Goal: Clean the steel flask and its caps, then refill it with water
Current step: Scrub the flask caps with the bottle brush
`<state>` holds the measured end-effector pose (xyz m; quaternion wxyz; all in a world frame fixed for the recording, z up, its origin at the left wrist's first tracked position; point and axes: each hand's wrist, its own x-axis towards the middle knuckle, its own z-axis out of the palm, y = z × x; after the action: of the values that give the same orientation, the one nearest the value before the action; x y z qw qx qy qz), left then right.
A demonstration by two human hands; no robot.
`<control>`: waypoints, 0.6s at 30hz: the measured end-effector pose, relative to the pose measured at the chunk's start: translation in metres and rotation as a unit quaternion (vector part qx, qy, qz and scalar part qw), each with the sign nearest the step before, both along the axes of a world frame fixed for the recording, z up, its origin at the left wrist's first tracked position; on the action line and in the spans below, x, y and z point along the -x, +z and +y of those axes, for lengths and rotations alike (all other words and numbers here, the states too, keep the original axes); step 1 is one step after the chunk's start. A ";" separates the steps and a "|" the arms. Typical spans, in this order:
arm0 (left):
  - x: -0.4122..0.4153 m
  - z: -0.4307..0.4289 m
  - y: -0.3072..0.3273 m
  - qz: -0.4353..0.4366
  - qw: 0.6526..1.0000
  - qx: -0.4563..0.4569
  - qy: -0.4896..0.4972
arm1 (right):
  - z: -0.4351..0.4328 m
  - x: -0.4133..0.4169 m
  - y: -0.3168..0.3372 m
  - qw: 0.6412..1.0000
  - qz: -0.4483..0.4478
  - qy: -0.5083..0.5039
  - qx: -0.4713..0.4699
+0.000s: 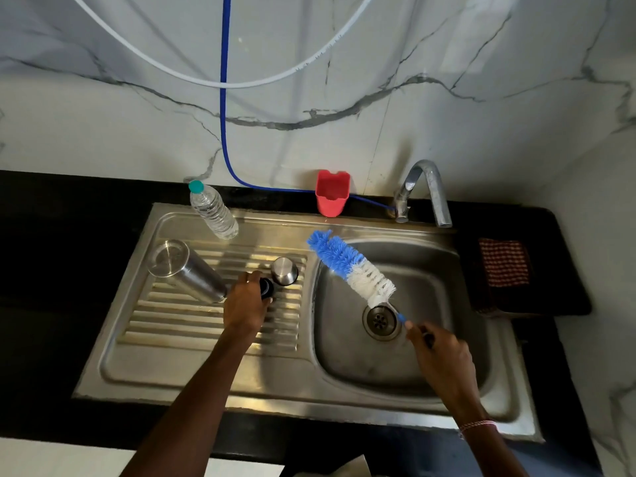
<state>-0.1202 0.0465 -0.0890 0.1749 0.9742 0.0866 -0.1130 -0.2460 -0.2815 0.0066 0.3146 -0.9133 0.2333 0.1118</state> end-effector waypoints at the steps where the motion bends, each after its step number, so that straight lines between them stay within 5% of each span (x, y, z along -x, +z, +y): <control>1: 0.003 0.000 0.001 -0.005 1.000 0.008 0.008 | 0.000 0.001 0.000 1.000 -0.003 -0.001 -0.002; 6: 0.014 -0.006 0.015 -0.078 0.966 0.214 0.125 | 0.003 -0.006 0.012 0.999 -0.039 0.008 0.005; 10: -0.006 -0.022 0.045 -0.066 0.811 0.523 0.253 | -0.005 -0.046 0.044 0.994 -0.087 0.002 0.064; 18: -0.035 -0.062 0.099 -0.053 0.656 0.714 0.237 | -0.014 -0.162 0.135 0.930 -0.118 0.117 0.327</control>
<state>-0.0849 -0.0159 0.0105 0.8421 0.4999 0.1980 -0.0427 -0.0843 -0.2953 0.1412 0.0083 -0.9930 0.1099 -0.0432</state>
